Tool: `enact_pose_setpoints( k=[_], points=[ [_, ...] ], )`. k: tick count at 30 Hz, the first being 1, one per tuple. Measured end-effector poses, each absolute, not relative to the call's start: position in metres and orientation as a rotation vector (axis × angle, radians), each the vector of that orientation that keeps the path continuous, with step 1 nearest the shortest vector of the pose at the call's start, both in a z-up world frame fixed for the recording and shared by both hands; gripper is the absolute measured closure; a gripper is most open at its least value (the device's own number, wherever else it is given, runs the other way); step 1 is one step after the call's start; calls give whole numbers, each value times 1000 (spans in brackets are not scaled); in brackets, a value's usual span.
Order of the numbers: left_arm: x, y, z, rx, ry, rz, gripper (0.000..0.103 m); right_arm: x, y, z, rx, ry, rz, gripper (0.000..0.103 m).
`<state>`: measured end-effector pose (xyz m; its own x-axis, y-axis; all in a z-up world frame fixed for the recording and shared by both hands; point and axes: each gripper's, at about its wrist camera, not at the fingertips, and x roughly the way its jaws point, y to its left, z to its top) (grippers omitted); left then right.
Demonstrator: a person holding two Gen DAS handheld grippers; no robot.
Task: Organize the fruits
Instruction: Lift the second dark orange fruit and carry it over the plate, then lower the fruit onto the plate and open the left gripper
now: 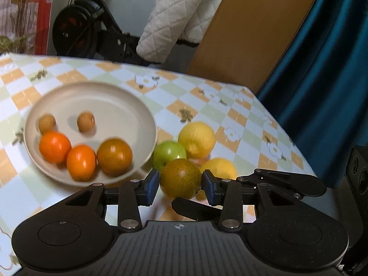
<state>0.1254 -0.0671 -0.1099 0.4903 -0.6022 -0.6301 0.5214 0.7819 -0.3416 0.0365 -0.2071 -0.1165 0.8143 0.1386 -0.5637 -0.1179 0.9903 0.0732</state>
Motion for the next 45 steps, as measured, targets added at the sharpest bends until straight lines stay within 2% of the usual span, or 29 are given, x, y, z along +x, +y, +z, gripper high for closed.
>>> enact_pose_setpoints(
  k=[10, 19, 24, 45],
  points=[
    [130, -59, -47, -89, 662, -660, 60, 52, -196, -58, -52, 484, 153, 69],
    [149, -55, -19, -82, 593, -624, 59, 79, -188, -22, -128, 418, 169, 69],
    [171, -47, -34, -98, 630, -595, 59, 103, -181, -26, -138, 427, 200, 69],
    [248, -1, -120, -176, 853, -479, 59, 210, -144, -112, -155, 671, 308, 69]
  ],
)
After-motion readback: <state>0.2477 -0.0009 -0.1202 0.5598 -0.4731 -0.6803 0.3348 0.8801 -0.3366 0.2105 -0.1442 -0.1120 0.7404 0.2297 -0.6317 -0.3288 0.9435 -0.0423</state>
